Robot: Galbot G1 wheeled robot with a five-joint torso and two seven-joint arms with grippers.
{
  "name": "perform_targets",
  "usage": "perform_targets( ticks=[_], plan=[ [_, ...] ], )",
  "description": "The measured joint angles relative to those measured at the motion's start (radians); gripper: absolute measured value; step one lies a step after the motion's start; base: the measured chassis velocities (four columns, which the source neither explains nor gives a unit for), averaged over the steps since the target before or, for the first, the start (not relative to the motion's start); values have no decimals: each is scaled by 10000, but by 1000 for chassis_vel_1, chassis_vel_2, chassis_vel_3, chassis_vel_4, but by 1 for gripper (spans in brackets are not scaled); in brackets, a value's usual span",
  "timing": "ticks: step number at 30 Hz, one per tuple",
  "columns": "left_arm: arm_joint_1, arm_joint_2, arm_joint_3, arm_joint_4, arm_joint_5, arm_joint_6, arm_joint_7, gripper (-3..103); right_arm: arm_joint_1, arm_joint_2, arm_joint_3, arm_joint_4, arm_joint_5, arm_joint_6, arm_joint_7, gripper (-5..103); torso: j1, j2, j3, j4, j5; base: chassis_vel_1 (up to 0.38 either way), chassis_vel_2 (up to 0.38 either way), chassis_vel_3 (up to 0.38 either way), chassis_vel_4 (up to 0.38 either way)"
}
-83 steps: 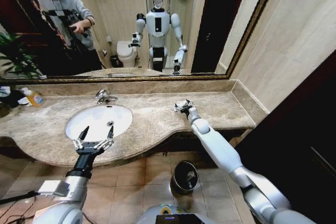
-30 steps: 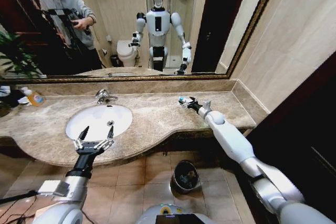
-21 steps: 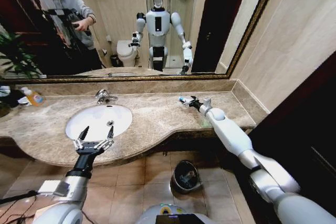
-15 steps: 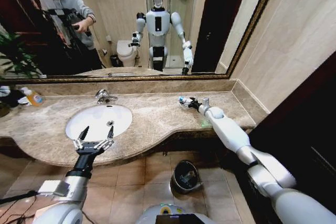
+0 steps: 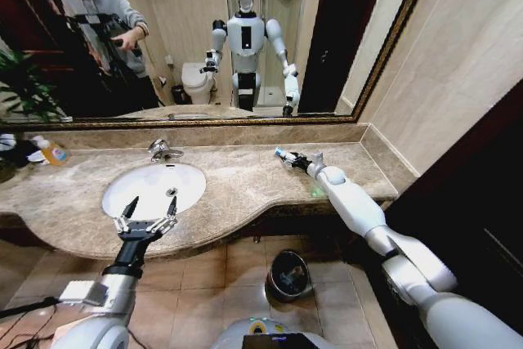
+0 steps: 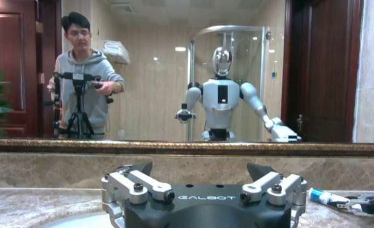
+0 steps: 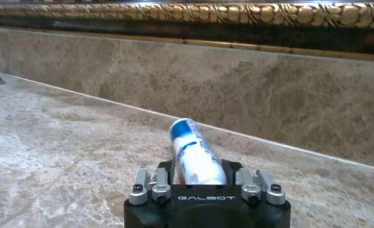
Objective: Pick up the trash from the sink and place it in the trash bin.
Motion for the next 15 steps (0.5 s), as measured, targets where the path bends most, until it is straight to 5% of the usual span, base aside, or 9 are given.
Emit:
perform_targets(
  ticks=[7,15],
  plan=[
    [0,0,0,0,0,0,0,100,-175,-14,24,299,30,-54,14,33,0,0,0,-1,0,0,0,0,0],
    [0,0,0,0,0,0,0,100,-277,-62,35,588,149,-78,94,27,0,0,0,-1,-1,0,0,0,0]
  ],
)
